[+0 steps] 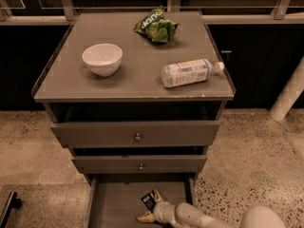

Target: Pick rxbar blueberry from bottom drawer and place on counter

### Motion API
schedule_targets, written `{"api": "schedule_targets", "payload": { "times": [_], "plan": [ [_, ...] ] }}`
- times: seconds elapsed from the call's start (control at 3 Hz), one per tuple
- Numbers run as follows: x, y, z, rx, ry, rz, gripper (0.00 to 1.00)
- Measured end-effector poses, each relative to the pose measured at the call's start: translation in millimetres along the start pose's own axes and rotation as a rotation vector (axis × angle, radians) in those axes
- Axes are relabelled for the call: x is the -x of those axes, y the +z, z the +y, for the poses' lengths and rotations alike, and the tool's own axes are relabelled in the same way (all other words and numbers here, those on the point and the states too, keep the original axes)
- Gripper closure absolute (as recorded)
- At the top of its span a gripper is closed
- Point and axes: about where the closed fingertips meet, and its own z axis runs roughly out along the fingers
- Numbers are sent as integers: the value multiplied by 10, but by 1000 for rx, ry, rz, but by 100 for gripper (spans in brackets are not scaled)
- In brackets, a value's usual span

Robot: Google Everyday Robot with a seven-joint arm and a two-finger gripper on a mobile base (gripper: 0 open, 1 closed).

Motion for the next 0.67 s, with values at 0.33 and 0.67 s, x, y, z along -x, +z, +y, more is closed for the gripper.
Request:
{"api": "schedule_targets", "payload": {
  "times": [0.33,0.67],
  "plan": [
    [0,0,0,0,0,0,100],
    [63,-46,2,0,0,0,100]
  ]
}}
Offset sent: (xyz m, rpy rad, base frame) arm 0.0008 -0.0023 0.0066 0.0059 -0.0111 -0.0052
